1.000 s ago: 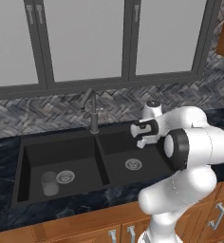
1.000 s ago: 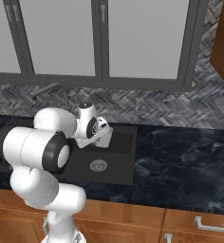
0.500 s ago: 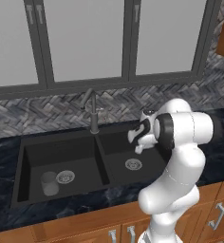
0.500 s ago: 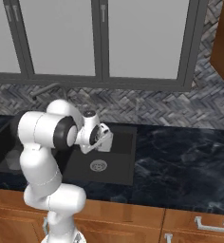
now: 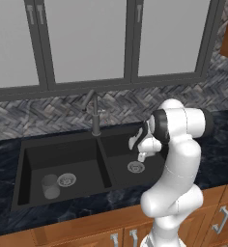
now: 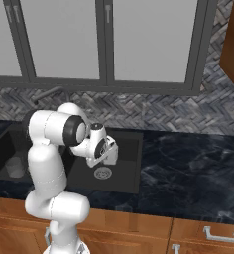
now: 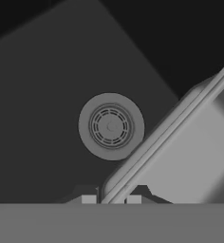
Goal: Place the glass cup in the left basin and the tupperware in the right basin of the sink.
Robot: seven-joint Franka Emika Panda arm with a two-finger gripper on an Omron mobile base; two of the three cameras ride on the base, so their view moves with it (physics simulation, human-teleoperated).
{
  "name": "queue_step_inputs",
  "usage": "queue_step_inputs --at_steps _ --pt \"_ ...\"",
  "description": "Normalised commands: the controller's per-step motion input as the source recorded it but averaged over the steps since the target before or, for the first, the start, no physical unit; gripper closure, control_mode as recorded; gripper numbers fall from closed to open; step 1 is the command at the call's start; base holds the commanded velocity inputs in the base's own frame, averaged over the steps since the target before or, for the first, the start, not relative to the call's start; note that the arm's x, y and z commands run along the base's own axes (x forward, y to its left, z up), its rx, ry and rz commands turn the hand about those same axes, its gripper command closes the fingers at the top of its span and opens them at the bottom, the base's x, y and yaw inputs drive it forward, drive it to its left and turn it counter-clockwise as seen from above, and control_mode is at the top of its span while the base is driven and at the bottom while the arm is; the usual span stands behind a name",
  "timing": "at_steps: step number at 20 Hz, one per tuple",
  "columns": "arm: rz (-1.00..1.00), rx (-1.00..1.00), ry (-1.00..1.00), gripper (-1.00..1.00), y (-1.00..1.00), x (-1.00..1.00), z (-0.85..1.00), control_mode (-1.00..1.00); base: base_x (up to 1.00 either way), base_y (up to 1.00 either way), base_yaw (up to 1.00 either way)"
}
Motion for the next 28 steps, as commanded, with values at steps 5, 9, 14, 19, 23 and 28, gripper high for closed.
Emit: queue_step_inputs --at_steps 5,9,14,19,23,28 --pt "0.02 0.00 0.10 1.00 -0.01 0.09 -0.31 -1.00 0.00 0.00 0.00" --pt "0.01 0.00 0.05 1.00 -0.07 0.13 -0.30 -1.00 0.00 0.00 0.00" --pt "0.01 0.00 0.00 1.00 -0.11 0.21 -0.30 -1.00 0.00 0.00 0.00" --pt "0.03 0.00 0.00 1.00 -0.14 0.18 -0.36 -1.00 0.00 0.00 0.00" --pt "0.04 0.00 0.00 1.00 -0.14 0.16 -0.43 -1.00 0.00 0.00 0.00" --pt "0.03 0.00 0.00 1.00 -0.11 0.11 -0.43 -1.00 0.00 0.00 0.00"
